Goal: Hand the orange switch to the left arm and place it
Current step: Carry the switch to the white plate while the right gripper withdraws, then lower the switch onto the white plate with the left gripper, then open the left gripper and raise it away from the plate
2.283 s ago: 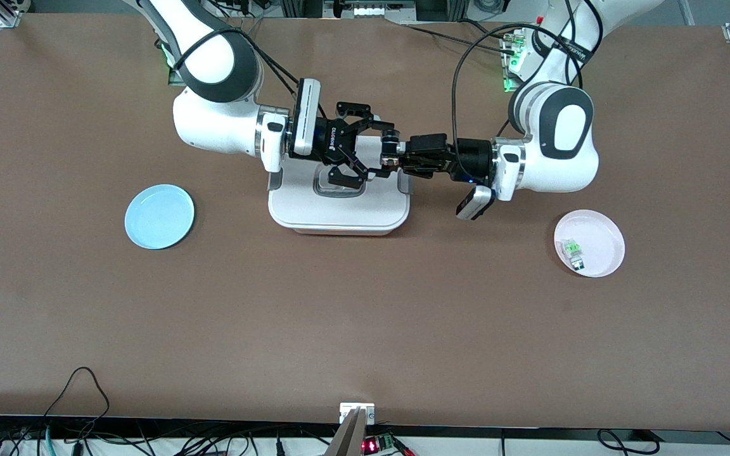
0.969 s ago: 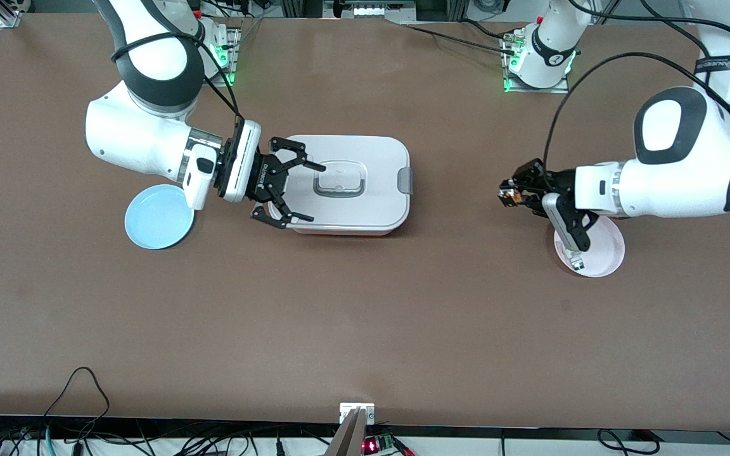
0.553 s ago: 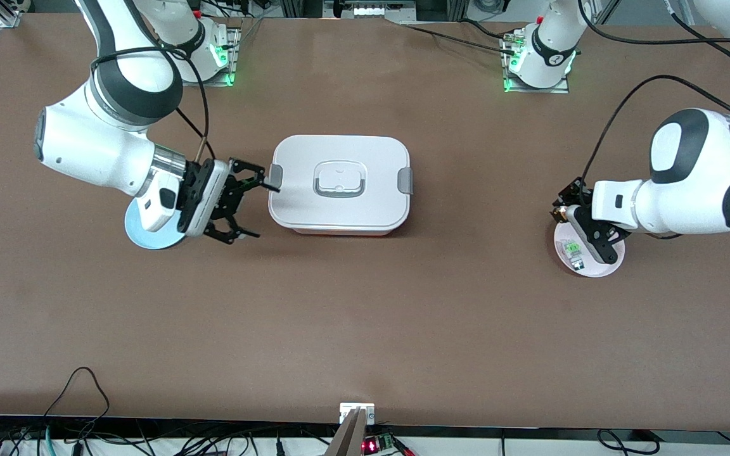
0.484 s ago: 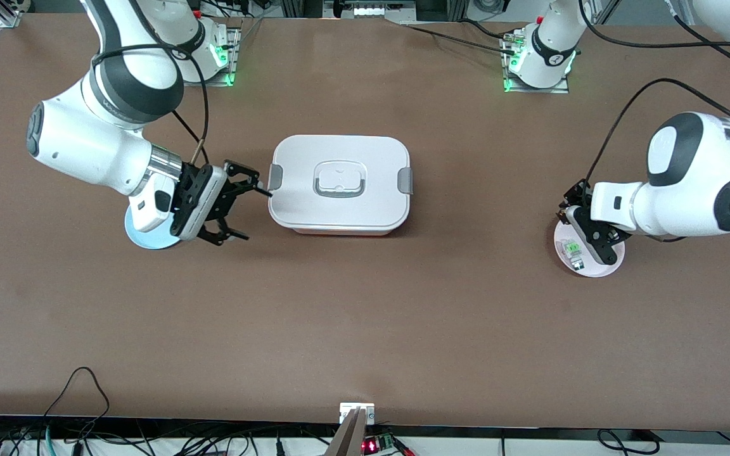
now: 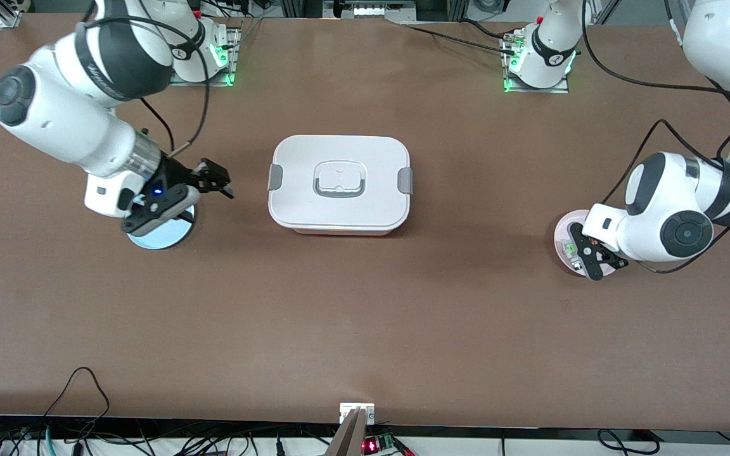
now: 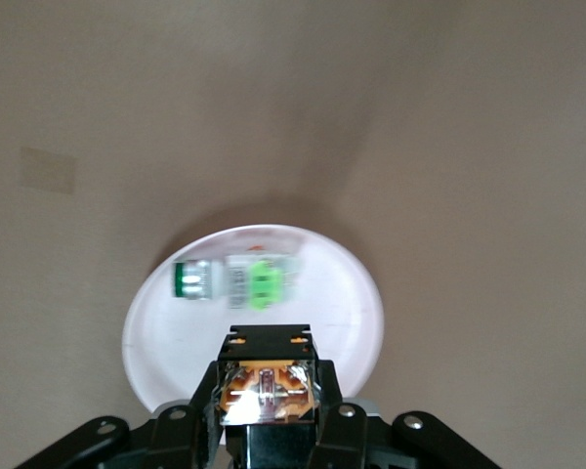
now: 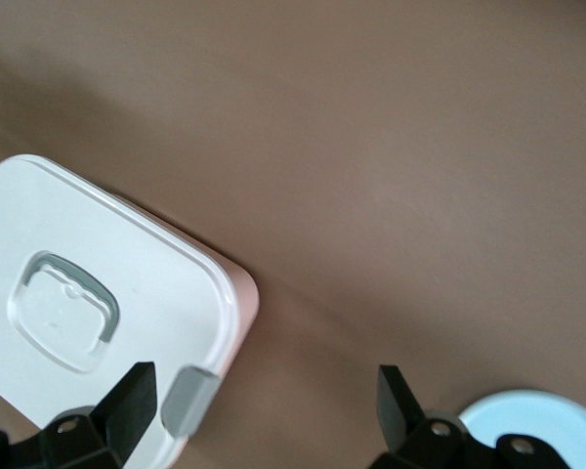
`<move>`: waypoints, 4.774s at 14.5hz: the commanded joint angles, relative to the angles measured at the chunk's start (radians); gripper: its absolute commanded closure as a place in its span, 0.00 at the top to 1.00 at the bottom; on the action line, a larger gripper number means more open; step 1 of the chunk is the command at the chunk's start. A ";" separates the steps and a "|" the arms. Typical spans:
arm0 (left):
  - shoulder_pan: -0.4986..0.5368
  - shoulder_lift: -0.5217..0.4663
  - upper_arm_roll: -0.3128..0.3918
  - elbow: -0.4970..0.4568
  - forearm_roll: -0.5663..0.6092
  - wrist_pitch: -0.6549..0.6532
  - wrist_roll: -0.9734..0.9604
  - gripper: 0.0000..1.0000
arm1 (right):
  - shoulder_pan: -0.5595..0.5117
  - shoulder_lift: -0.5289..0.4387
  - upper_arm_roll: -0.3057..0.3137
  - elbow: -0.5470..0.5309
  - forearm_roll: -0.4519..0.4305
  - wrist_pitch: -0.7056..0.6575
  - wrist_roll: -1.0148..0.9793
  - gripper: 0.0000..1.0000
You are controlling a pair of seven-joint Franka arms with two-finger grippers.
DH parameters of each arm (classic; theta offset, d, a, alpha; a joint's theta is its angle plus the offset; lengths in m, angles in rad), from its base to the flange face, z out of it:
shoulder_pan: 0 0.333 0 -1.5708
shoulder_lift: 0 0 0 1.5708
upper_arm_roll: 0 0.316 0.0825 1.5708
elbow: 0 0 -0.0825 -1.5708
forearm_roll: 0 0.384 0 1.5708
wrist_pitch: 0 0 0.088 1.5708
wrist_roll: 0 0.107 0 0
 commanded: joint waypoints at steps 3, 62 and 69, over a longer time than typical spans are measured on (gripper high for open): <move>0.057 0.033 -0.010 0.013 0.115 0.046 0.100 0.00 | 0.006 -0.015 -0.018 0.115 -0.117 -0.214 0.319 1.00; -0.431 -0.444 0.477 0.162 -0.360 -0.273 -0.986 1.00 | -0.082 -0.369 -0.293 -0.055 -0.254 -0.461 0.202 1.00; -0.416 -0.489 0.468 0.058 -0.357 -0.146 -0.997 1.00 | -0.080 -0.367 -0.290 -0.034 -0.251 -0.473 0.202 1.00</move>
